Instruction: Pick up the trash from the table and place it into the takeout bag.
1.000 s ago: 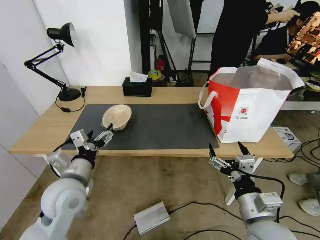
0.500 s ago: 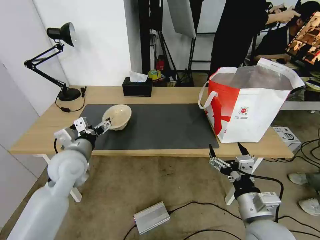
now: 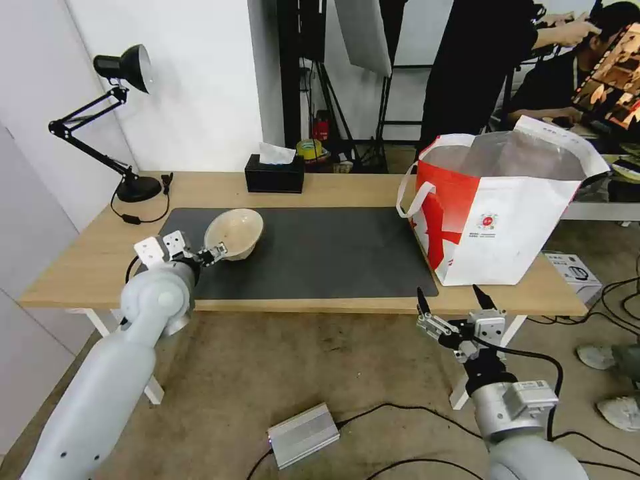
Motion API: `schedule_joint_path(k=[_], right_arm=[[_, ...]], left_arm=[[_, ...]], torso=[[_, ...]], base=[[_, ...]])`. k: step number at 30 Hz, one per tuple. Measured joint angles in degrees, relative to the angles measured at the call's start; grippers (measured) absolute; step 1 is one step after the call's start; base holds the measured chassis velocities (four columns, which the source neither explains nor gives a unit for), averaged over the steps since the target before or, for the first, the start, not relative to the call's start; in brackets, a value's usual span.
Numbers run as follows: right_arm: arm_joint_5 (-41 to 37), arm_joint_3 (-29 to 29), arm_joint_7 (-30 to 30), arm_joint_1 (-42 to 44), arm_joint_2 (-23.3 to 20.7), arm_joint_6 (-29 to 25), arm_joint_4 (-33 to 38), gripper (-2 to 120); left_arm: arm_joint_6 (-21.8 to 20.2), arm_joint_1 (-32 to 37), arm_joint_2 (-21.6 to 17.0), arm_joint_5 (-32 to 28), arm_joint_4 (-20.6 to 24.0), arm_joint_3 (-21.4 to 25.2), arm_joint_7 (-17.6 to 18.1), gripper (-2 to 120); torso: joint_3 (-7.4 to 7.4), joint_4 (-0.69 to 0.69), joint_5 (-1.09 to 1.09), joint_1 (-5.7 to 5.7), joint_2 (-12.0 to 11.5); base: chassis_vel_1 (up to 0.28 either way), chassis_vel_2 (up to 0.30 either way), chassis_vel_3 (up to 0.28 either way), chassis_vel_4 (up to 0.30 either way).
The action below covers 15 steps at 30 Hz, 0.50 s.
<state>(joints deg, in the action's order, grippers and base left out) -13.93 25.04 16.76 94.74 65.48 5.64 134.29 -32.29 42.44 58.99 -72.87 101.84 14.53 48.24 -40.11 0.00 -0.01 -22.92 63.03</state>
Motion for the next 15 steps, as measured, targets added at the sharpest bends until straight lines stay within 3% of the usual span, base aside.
schedule_joint_path(k=[15], right_arm=[[-0.1, -0.2, 0.1, -0.3, 0.1, 0.0, -0.4, 100]], left_arm=[[-2.1, -4.8, 0.3, -2.8, -2.8, -3.1, 4.0, 100]], torso=[[0.0, 0.01, 0.01, 0.01, 0.0]], base=[[0.0, 0.0, 0.0, 0.0]])
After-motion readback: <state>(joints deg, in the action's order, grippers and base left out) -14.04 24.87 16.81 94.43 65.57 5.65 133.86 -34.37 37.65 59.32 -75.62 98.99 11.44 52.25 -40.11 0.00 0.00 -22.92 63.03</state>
